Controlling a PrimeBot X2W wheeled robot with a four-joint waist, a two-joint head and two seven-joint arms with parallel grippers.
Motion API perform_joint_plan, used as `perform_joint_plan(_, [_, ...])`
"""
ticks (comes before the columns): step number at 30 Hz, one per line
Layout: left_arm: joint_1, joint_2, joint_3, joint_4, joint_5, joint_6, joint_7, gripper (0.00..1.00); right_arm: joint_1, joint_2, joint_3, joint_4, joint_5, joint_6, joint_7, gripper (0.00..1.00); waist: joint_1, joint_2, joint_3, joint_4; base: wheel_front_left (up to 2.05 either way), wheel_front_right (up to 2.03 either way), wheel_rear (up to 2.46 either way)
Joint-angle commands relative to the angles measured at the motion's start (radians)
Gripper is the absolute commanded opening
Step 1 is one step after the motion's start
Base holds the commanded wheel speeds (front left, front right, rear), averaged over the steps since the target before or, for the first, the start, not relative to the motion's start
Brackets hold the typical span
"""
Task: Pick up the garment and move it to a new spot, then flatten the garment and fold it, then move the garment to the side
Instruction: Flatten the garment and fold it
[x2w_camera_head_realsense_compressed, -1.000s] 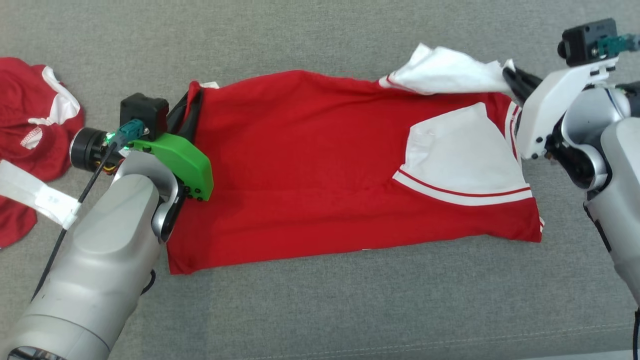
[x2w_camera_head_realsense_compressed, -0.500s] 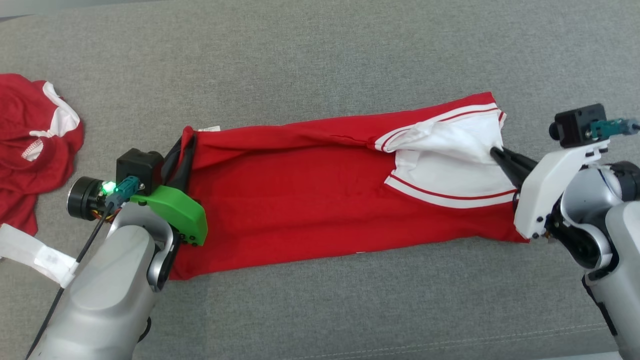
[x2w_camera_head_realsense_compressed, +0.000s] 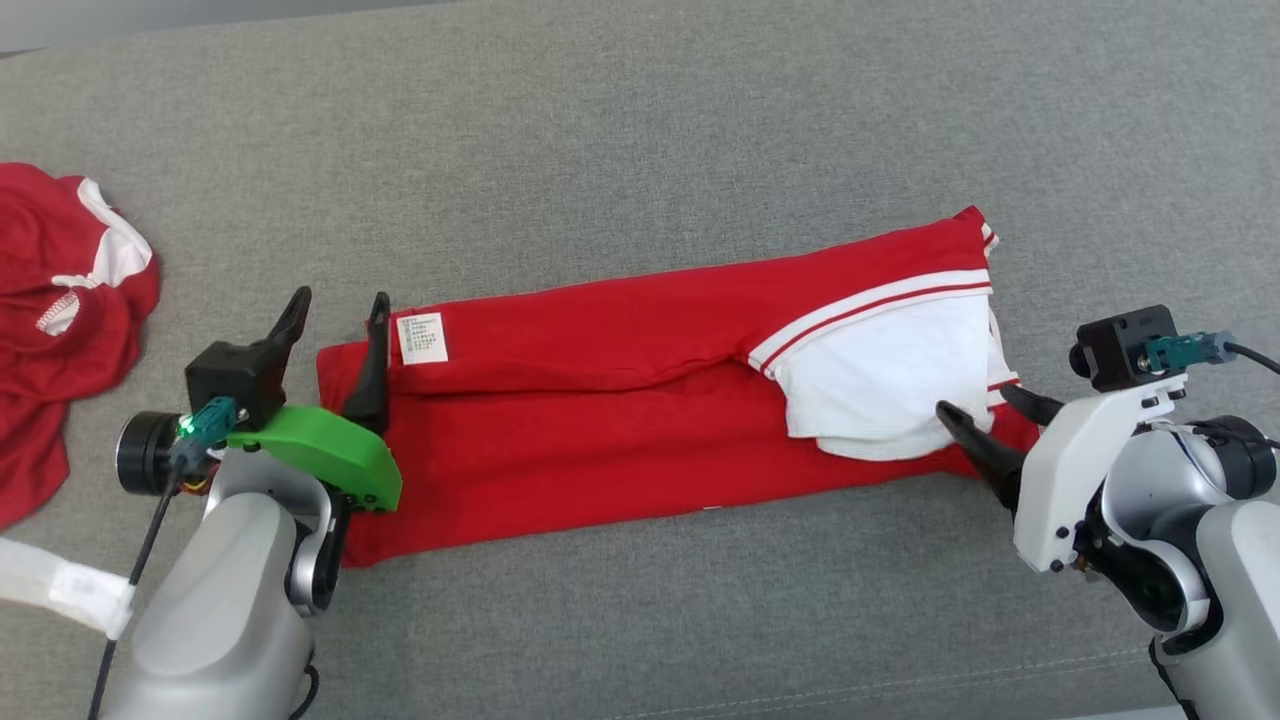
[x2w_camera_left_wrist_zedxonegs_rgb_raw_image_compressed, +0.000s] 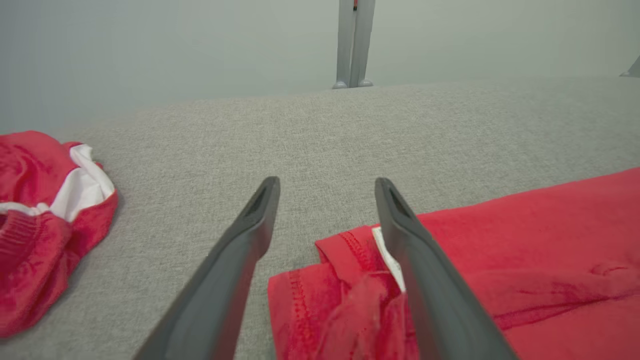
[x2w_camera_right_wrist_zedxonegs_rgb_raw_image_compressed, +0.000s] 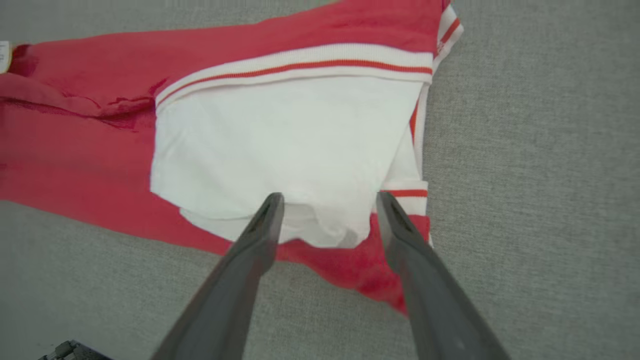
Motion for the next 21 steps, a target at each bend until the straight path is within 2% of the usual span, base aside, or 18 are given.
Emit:
perform_joint_plan(1, [0.033,-0.009,0.035,-0.023,-0.007,0.005,-0.002,1.0,0.02,0.009,-0.009,-0.007,-0.001,-0.001,-0.01,1.0,0.0,0.0,-0.009,0.004,0.0,0.0,0.0])
perform_joint_plan(5, [0.123,-0.054,0.163,-0.12,0.003,-0.006,-0.002,1.0,0.035,0.042,-0.059,-0.019,-0.016,-0.001,-0.046,1.0,0.0,0.0,-0.03,0.014,0.0,0.0,0.0])
perform_joint_plan(10, [0.238,-0.121,0.295,-0.234,0.052,-0.055,-0.001,1.0,0.038,0.118,-0.165,0.011,-0.057,0.0,-0.07,1.0,0.0,0.0,-0.058,0.028,0.0,0.0,0.0])
perform_joint_plan(16, [0.323,-0.182,0.409,-0.33,0.108,-0.102,-0.001,1.0,-0.02,0.192,-0.258,0.086,-0.116,0.0,-0.038,1.0,0.0,0.0,-0.075,0.04,0.0,0.0,0.0])
perform_joint_plan(21, [0.363,-0.207,0.454,-0.37,0.131,-0.122,-0.001,1.0,-0.088,0.219,-0.31,0.187,-0.161,0.0,0.004,1.0,0.0,0.0,-0.078,0.054,0.0,0.0,0.0])
